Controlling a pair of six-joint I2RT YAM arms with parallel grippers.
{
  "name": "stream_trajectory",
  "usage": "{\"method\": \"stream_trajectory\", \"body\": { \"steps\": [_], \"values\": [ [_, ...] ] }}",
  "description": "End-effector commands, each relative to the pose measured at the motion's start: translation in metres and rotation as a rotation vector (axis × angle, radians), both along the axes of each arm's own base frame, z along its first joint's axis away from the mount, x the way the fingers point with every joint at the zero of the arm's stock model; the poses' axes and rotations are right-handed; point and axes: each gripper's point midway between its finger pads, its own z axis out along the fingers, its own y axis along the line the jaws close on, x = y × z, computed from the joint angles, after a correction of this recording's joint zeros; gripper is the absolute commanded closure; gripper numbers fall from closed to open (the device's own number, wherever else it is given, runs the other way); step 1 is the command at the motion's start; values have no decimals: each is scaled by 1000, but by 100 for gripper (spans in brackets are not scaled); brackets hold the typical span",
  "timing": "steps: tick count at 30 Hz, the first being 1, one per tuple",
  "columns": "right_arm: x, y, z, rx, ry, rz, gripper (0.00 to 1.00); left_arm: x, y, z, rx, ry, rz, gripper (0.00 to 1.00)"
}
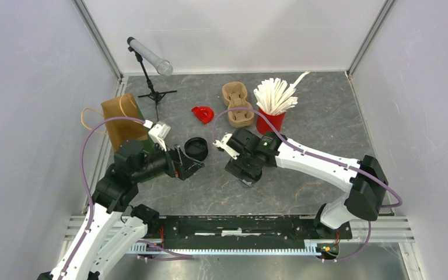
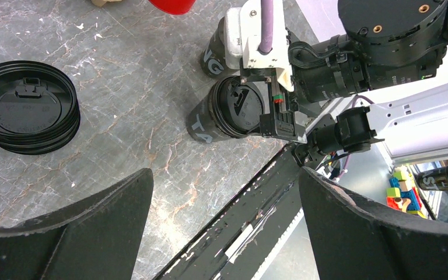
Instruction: Pack the takeout coffee
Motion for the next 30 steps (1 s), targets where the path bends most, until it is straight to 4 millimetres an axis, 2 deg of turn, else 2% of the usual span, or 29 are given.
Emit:
{"method": "stream_trajectory", "body": {
  "steps": [1,20,26,30],
  "values": [
    [8,7,21,41,-38,-6,14,3,-1,4,10,-56,-19,0],
    [8,12,-2,6,5,8,13,2,-1,5,7,-61,-19,0],
    [8,11,-7,-1,7,10,8,2,-1,5,7,-61,-22,0],
    [9,13,-4,8,-4,9,7,2,-1,5,8,-61,-24,0]
  ]
}}
